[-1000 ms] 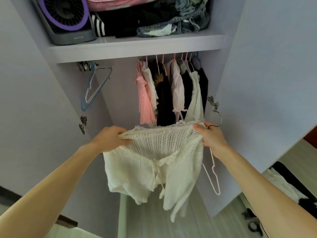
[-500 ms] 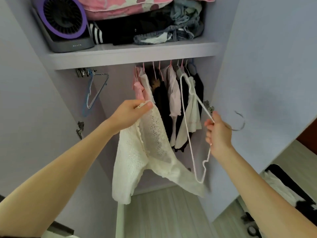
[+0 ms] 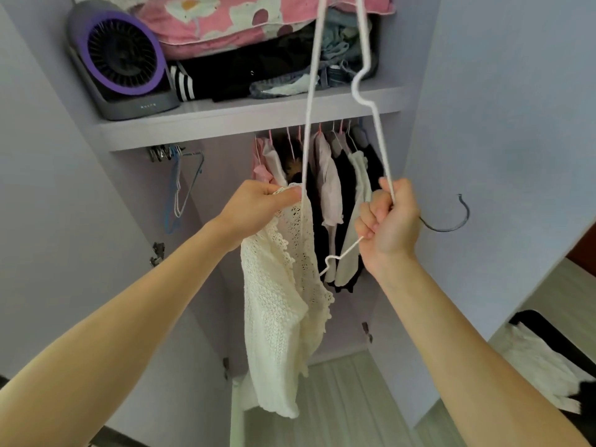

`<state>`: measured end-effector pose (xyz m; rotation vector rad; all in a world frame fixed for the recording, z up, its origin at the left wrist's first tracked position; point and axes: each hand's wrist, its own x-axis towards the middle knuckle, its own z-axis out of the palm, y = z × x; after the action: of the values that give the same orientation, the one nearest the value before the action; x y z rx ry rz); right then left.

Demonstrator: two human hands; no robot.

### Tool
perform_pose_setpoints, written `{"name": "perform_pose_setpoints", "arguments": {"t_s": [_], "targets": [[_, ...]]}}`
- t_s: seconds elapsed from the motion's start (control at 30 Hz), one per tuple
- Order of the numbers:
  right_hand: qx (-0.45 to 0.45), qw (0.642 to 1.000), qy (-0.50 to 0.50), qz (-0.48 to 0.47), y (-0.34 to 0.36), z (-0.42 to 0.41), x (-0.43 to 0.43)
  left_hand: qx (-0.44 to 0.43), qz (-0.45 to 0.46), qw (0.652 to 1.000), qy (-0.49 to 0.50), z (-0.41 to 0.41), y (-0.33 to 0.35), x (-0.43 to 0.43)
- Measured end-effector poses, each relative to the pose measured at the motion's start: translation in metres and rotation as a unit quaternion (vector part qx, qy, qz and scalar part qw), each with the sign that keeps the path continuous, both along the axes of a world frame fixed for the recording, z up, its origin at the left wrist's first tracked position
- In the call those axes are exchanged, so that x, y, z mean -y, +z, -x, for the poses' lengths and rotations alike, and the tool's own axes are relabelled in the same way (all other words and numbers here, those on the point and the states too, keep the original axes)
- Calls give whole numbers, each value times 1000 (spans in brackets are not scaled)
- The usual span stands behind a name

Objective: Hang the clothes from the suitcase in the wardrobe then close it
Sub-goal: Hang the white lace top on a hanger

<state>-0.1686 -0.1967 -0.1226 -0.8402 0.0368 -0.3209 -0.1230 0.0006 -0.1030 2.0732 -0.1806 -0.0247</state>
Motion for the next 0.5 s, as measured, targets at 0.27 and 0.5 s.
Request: {"name": "perform_pose_setpoints", "arguments": {"t_s": [0.27,0.5], "targets": [[-68,989,7,133,-54,-22,-10,-60,179,981,52,22,41,-9],[-129,988,32,79,-66,-31,-22,-73,193,977,46,25,46,-24]]}}
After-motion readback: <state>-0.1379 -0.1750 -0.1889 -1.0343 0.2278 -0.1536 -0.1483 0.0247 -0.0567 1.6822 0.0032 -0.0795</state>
